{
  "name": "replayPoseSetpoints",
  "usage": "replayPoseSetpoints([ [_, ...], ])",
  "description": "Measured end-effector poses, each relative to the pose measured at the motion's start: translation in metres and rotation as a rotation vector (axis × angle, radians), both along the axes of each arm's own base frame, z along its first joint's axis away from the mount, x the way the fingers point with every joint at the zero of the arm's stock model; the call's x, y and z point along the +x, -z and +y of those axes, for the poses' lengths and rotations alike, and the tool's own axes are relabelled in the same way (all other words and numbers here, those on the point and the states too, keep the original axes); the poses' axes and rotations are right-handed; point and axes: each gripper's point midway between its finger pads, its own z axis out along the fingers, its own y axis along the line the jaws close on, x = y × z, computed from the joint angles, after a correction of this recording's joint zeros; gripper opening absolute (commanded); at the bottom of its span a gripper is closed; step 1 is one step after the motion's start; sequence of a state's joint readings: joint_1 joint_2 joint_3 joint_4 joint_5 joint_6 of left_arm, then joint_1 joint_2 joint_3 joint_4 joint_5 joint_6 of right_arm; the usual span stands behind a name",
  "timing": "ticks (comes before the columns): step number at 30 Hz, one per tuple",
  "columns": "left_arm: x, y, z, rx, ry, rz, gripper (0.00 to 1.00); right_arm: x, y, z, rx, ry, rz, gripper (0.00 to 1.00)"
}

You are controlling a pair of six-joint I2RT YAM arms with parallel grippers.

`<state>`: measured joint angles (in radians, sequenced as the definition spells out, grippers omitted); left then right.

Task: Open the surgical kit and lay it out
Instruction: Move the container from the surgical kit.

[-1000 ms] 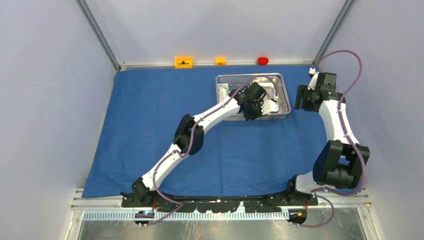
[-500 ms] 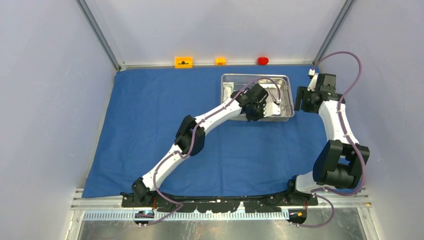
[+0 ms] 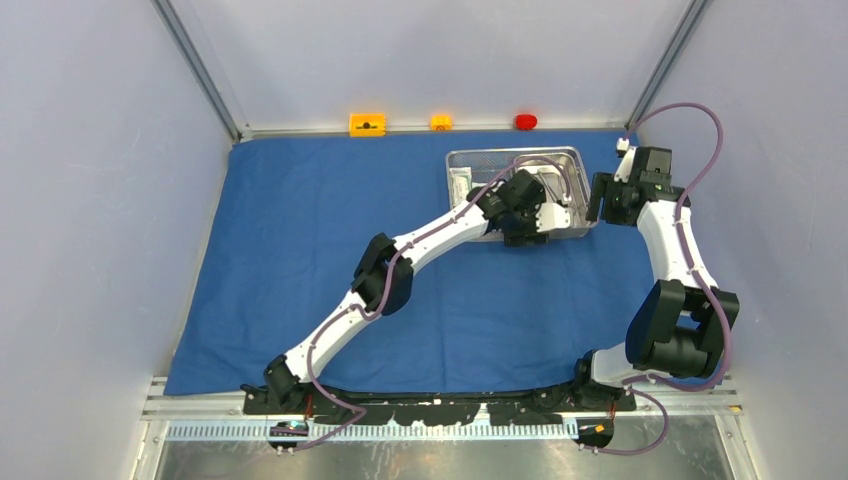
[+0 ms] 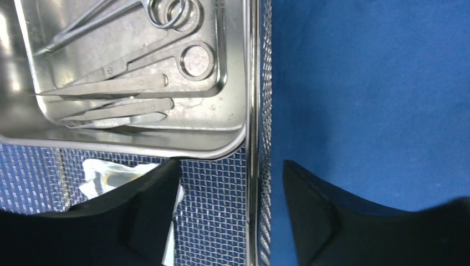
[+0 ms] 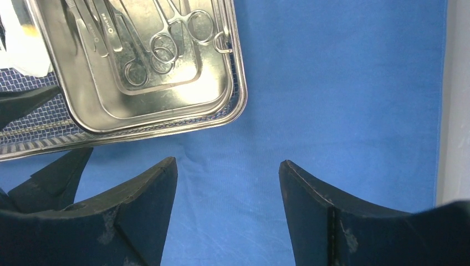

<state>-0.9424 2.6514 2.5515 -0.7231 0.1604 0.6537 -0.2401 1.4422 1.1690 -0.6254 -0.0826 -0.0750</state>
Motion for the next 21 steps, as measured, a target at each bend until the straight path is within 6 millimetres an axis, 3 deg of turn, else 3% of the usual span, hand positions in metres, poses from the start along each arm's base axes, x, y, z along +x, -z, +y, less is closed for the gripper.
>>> replayPoseSetpoints([
  [4, 0.005, -0.005, 0.001, -0.009, -0.039, -0.017, 0.93, 0.002, -0.005, 0.002, 0.01, -0.007, -0.01, 0.73],
  [8, 0.003, -0.022, 0.012, -0.003, -0.07, -0.028, 1.0, 0.012, -0.021, 0.006, 0.027, -0.022, -0.052, 0.73],
  [14, 0.0, -0.086, 0.043, -0.058, -0.145, -0.043, 1.0, 0.035, -0.043, 0.02, 0.041, -0.06, -0.116, 0.73],
  [18, 0.0, -0.129, 0.084, -0.117, -0.241, -0.013, 1.0, 0.052, -0.041, 0.052, 0.044, -0.144, -0.118, 0.71],
  [21, 0.009, -0.143, 0.126, -0.152, -0.345, 0.037, 0.99, 0.068, -0.037, 0.089, 0.043, -0.235, -0.117, 0.7],
])
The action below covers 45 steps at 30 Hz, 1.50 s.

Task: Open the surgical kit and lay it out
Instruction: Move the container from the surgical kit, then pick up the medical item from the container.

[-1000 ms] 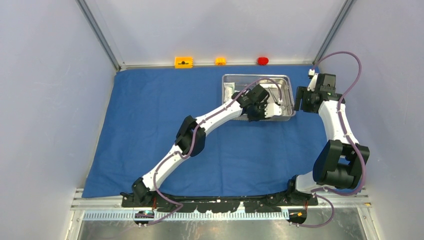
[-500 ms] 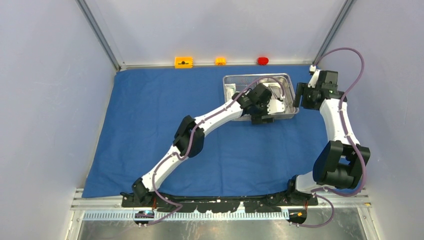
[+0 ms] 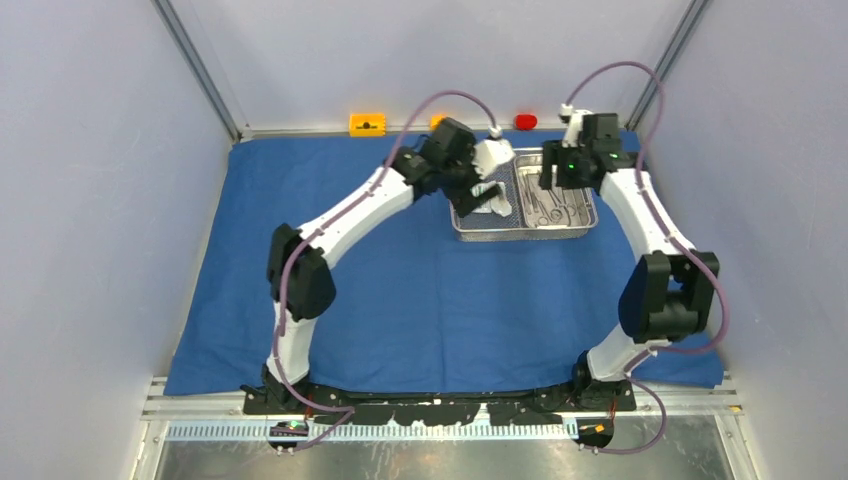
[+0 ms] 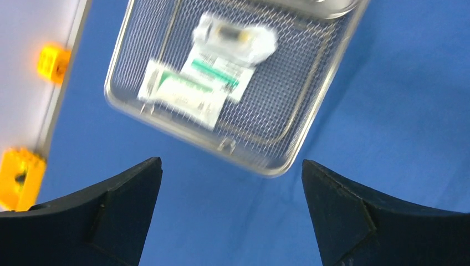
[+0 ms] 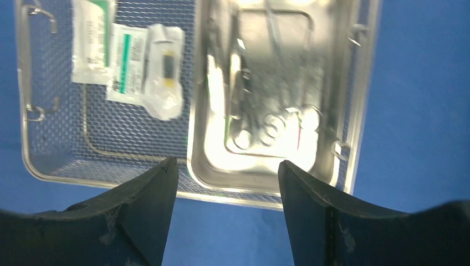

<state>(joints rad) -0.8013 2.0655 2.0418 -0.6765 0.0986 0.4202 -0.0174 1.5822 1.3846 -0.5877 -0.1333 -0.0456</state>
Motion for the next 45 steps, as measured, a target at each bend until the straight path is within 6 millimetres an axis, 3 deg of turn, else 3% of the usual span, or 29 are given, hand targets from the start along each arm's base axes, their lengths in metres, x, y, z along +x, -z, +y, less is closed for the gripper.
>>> replayPoseSetpoints([
  [7, 0.025, -0.001, 0.095, -0.059, -0.254, 0.117, 0.98, 0.046, 0.023, 0.086, -0.038, -0.171, 0.014, 0.65],
  [10, 0.018, 0.002, 0.115, -0.062, -0.299, 0.144, 0.98, 0.06, 0.044, 0.113, -0.064, -0.216, 0.041, 0.63],
  [13, 0.007, -0.001, 0.122, -0.069, -0.309, 0.155, 0.98, 0.069, 0.068, 0.126, -0.093, -0.228, 0.084, 0.61],
  [22, 0.001, -0.011, 0.128, -0.106, -0.316, 0.159, 0.97, 0.074, 0.122, 0.11, -0.189, -0.172, 0.21, 0.6],
  [36, -0.005, 0.003, 0.127, -0.107, -0.309, 0.198, 0.94, 0.072, 0.15, 0.112, -0.19, -0.174, 0.275, 0.52],
  [45, -0.009, 0.005, 0.129, -0.107, -0.307, 0.201, 0.94, 0.074, 0.149, 0.112, -0.182, -0.171, 0.283, 0.28],
])
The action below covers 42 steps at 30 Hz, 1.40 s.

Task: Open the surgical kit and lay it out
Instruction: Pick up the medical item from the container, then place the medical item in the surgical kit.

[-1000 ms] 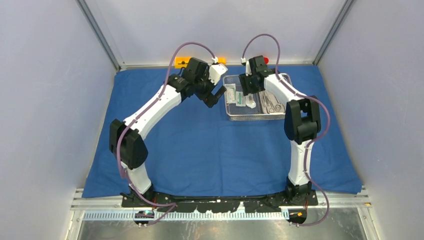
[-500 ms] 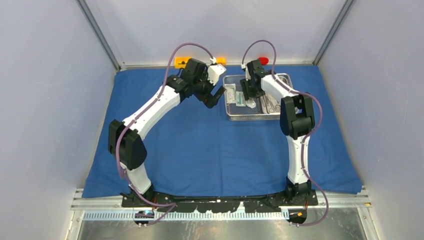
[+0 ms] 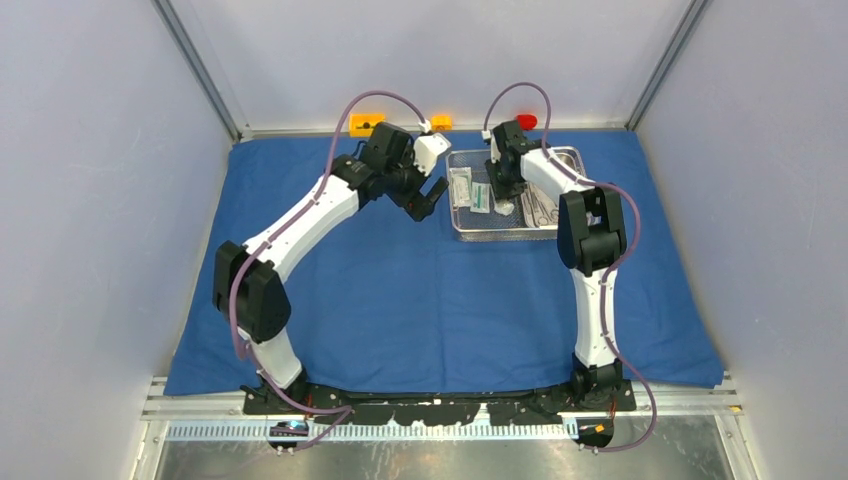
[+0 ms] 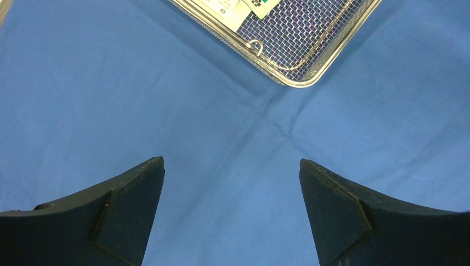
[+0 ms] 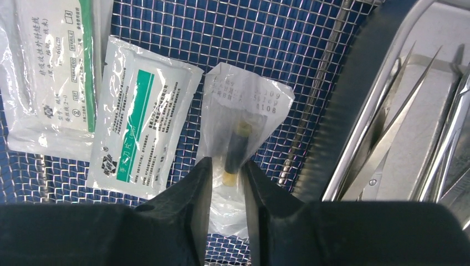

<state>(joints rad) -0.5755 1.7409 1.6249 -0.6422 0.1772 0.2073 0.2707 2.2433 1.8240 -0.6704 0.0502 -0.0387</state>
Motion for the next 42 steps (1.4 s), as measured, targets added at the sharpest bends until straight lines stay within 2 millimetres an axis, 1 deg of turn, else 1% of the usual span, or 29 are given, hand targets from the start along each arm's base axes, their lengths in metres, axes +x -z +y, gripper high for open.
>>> replayPoseSetpoints([
  [8, -0.004, -0.006, 0.003, -0.009, 0.0, -0.017, 0.94, 0.001, -0.008, 0.001, 0.001, -0.001, 0.003, 0.09],
  [13, -0.004, -0.009, 0.005, -0.008, -0.006, -0.028, 0.94, 0.0, -0.012, 0.002, 0.013, 0.006, 0.003, 0.02],
  [15, -0.004, -0.009, 0.006, -0.006, -0.011, -0.03, 0.94, -0.001, -0.018, 0.003, 0.02, 0.01, 0.001, 0.0],
  [17, -0.002, -0.009, 0.008, -0.003, -0.016, -0.032, 0.94, -0.003, -0.03, 0.003, 0.033, 0.02, -0.013, 0.0],
  [21, 0.0, -0.01, 0.011, 0.0, -0.027, -0.035, 0.94, -0.015, -0.078, 0.0, 0.063, 0.036, -0.09, 0.0],
  [24, 0.003, -0.014, 0.013, 0.003, -0.035, -0.046, 0.94, -0.036, -0.126, -0.008, 0.082, 0.045, -0.175, 0.0],
  [26, 0.006, -0.018, 0.014, 0.004, -0.043, -0.059, 0.95, -0.055, -0.156, -0.017, 0.094, 0.056, -0.233, 0.0],
  [27, 0.007, -0.019, 0.015, 0.004, -0.045, -0.064, 0.96, -0.067, -0.168, -0.022, 0.101, 0.059, -0.257, 0.0],
  [29, 0.01, -0.022, 0.017, 0.007, -0.056, -0.075, 0.97, -0.094, -0.182, -0.036, 0.11, 0.075, -0.285, 0.0],
  [30, 0.01, -0.022, 0.017, 0.009, -0.059, -0.076, 0.97, -0.109, -0.184, -0.041, 0.116, 0.076, -0.287, 0.0],
  [32, 0.012, -0.023, 0.019, 0.013, -0.068, -0.081, 0.97, -0.134, -0.184, -0.066, 0.11, 0.12, -0.28, 0.0],
  [33, 0.013, -0.022, 0.019, 0.015, -0.072, -0.083, 0.97, -0.149, -0.179, -0.079, 0.101, 0.141, -0.266, 0.0],
  [35, 0.014, -0.021, 0.019, 0.016, -0.076, -0.084, 0.97, -0.171, -0.17, -0.098, 0.082, 0.162, -0.235, 0.0],
  [37, 0.016, -0.018, 0.018, 0.016, -0.079, -0.079, 0.97, -0.195, -0.157, -0.117, 0.052, 0.179, -0.184, 0.0],
  [40, 0.019, -0.007, 0.016, 0.023, -0.087, -0.057, 0.97, -0.222, -0.139, -0.132, 0.019, 0.173, -0.108, 0.0],
  [42, 0.021, 0.0, 0.015, 0.025, -0.093, -0.042, 0.97, -0.241, -0.124, -0.138, 0.005, 0.161, -0.051, 0.0],
])
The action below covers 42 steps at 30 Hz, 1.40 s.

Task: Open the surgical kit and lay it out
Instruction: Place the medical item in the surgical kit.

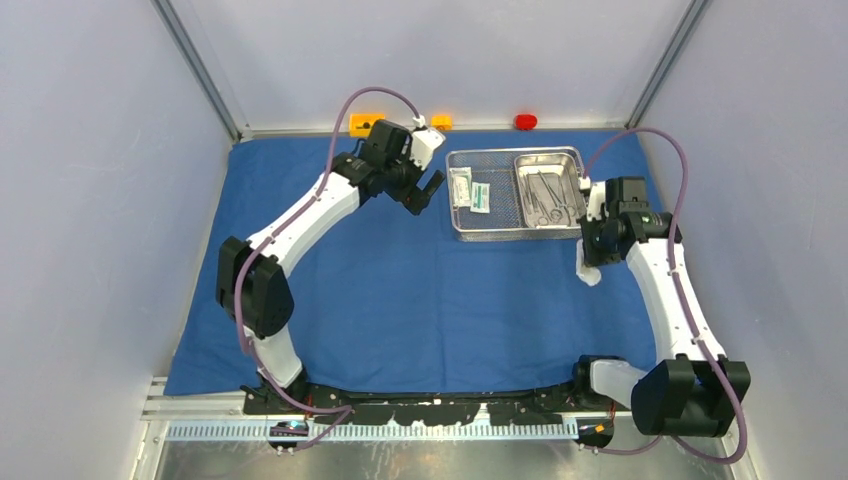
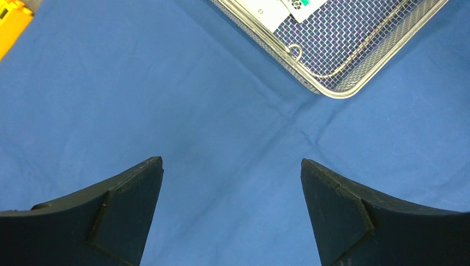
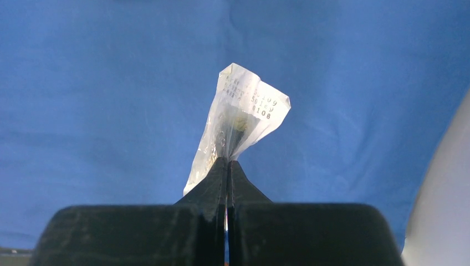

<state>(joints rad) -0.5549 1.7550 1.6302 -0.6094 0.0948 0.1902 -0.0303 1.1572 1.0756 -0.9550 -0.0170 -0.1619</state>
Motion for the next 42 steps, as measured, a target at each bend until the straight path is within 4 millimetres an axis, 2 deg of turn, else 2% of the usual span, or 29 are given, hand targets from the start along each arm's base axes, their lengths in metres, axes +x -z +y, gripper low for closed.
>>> replayPoseSetpoints([
  [2, 0.001, 0.005, -0.001, 0.003, -0.002, 0.011, 0.97, -0.014, 0.011, -0.004, -0.002, -0.01, 0.057, 0.0],
  [4, 0.001, 0.008, -0.001, 0.004, -0.001, 0.017, 0.97, -0.018, 0.016, -0.005, -0.001, -0.021, 0.092, 0.0],
  [8, 0.003, 0.006, -0.003, -0.001, -0.001, 0.009, 0.97, -0.017, 0.037, -0.001, 0.022, -0.051, 0.189, 0.0],
  [13, 0.006, 0.004, -0.005, -0.011, 0.0, -0.007, 0.97, -0.02, 0.077, 0.001, 0.046, -0.051, 0.343, 0.0],
  [17, 0.006, 0.003, -0.006, -0.015, 0.002, -0.009, 0.97, -0.023, 0.095, 0.0, 0.049, -0.037, 0.42, 0.0],
  [21, 0.007, 0.005, -0.007, -0.016, 0.005, -0.005, 0.97, -0.023, 0.101, 0.0, 0.049, -0.031, 0.437, 0.03],
  [27, 0.009, 0.01, -0.008, -0.01, 0.005, 0.003, 0.97, -0.026, 0.114, 0.0, 0.055, -0.032, 0.497, 0.21],
  [29, 0.009, 0.011, -0.008, -0.009, 0.006, 0.005, 0.97, -0.027, 0.116, 0.001, 0.057, -0.035, 0.51, 0.24],
  [38, 0.012, 0.006, -0.009, -0.01, 0.009, -0.009, 0.97, -0.03, 0.117, 0.003, 0.068, -0.051, 0.527, 0.31],
  [42, 0.013, 0.006, -0.007, 0.001, 0.007, -0.015, 0.98, -0.029, 0.111, 0.002, 0.066, -0.055, 0.527, 0.37],
])
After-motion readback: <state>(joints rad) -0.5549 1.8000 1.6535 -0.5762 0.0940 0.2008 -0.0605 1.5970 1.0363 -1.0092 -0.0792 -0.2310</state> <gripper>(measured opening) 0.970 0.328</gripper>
